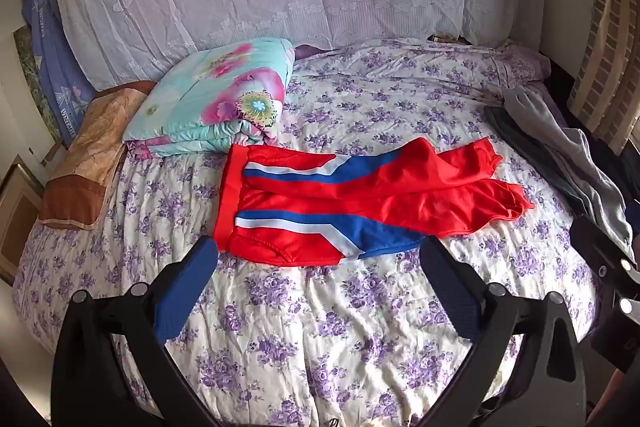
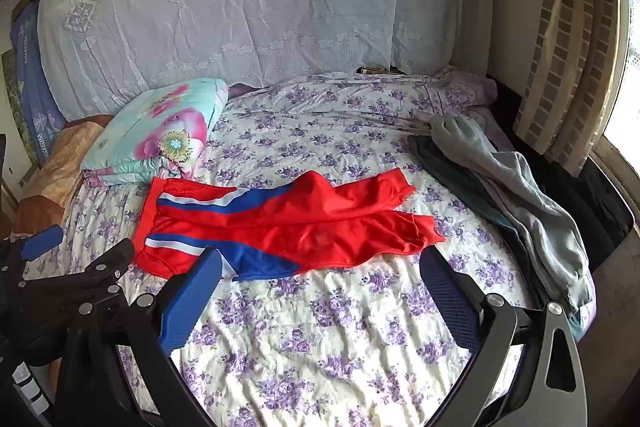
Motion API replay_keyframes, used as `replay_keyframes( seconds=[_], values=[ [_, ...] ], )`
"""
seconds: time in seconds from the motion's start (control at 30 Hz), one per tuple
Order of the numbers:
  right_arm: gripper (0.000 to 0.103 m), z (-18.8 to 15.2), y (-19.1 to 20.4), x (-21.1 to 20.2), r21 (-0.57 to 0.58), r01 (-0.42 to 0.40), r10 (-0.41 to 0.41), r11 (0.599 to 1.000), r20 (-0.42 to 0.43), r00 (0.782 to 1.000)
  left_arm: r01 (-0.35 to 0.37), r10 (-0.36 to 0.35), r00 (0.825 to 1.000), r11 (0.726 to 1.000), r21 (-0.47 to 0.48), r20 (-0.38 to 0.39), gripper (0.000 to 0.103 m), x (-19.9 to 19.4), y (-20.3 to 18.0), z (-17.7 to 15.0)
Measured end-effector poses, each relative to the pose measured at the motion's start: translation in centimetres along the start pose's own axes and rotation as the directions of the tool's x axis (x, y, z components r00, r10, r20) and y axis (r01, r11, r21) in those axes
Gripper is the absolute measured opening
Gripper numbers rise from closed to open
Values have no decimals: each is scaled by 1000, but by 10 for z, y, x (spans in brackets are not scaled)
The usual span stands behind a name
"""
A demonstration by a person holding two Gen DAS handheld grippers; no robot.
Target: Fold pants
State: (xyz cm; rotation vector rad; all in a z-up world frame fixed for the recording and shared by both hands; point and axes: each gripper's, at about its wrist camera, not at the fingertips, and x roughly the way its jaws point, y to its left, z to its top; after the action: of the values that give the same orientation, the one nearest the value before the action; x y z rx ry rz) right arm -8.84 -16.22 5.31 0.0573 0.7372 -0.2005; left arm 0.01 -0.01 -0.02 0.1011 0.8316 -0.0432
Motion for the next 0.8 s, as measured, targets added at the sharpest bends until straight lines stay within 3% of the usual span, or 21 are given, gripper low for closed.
replay_keyframes(
  seconds=[0.8],
  values=[
    [100, 5, 3, -5, -4, 1, -1, 1000, 5, 1000, 8, -8, 1000, 1000, -10, 10, 99, 0, 1, 0]
  ],
)
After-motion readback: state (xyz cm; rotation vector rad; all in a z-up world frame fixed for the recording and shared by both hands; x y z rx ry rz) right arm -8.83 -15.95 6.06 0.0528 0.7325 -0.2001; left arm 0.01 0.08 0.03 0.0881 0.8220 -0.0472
